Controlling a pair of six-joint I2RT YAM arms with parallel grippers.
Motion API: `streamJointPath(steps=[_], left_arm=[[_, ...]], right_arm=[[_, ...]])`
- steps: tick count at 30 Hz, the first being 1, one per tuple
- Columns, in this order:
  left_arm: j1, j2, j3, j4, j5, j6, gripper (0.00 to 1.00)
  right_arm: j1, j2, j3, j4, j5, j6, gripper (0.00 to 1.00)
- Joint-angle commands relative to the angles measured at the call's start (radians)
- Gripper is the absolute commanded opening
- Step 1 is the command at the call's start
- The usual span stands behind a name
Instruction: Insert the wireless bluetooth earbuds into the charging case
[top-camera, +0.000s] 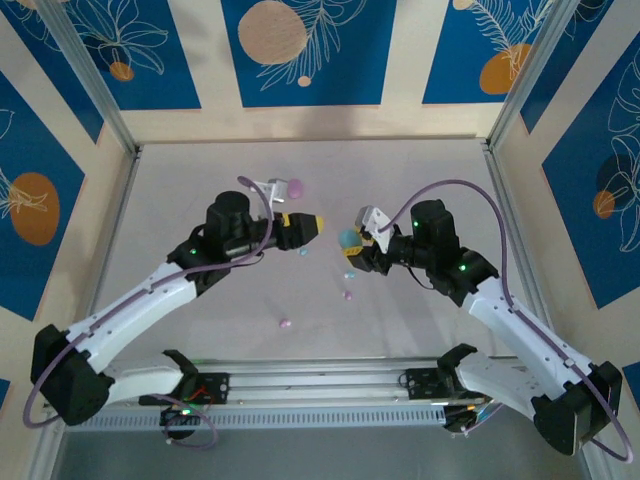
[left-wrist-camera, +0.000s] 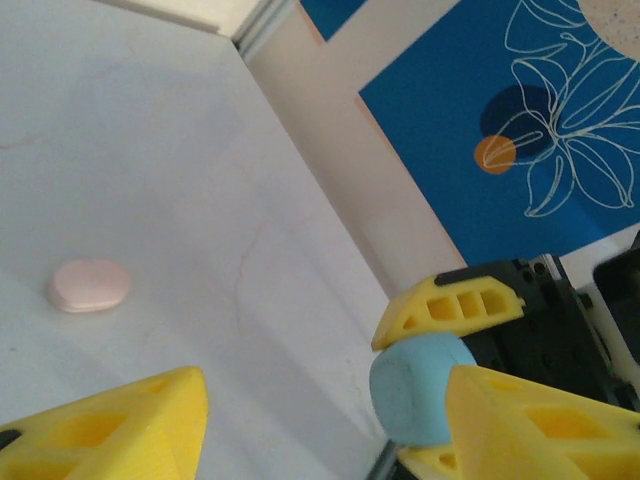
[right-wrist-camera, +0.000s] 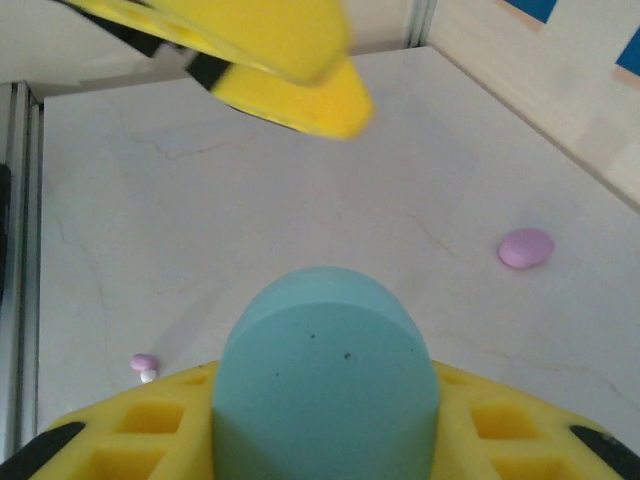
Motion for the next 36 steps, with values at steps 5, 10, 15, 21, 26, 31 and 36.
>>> streamJointPath(steps=[5, 10, 15, 21, 26, 31, 36], left_arm=[[-0.052, 0.12, 0.086, 0.104, 0.124, -0.033, 0.64], [-0.073, 0.162, 0.123, 0.093, 0.141, -0.005, 0.62], [-0.074, 0.174, 0.129, 0.024, 0.112, 0.007, 0.58], [-0.079, 0.18, 0.127, 0.035, 0.126, 0.002, 0.52], [-0.088, 0.189, 0.123, 0.029, 0.124, -0.009, 0.39], [-0.09, 0.184, 0.118, 0.006, 0.078, -0.025, 0.25], [-0.09, 0.16, 0.095, 0.022, 0.038, -0.062, 0.1]], right_arm=[[0.015, 0.039, 0.011, 0.025, 0.042, -0.128, 0.29], [0.014, 0.077, 0.015, 0.07, 0.067, -0.126, 0.29], [0.011, 0.074, -0.015, 0.145, 0.075, -0.1, 0.3], [0.008, 0.067, -0.026, 0.172, 0.032, -0.08, 0.3], [0.015, 0.061, -0.036, 0.193, 0.022, -0.056, 0.31], [0.023, 0.036, -0.048, 0.21, 0.015, -0.053, 0.33], [0.024, -0.006, -0.086, 0.261, 0.051, -0.044, 0.36]])
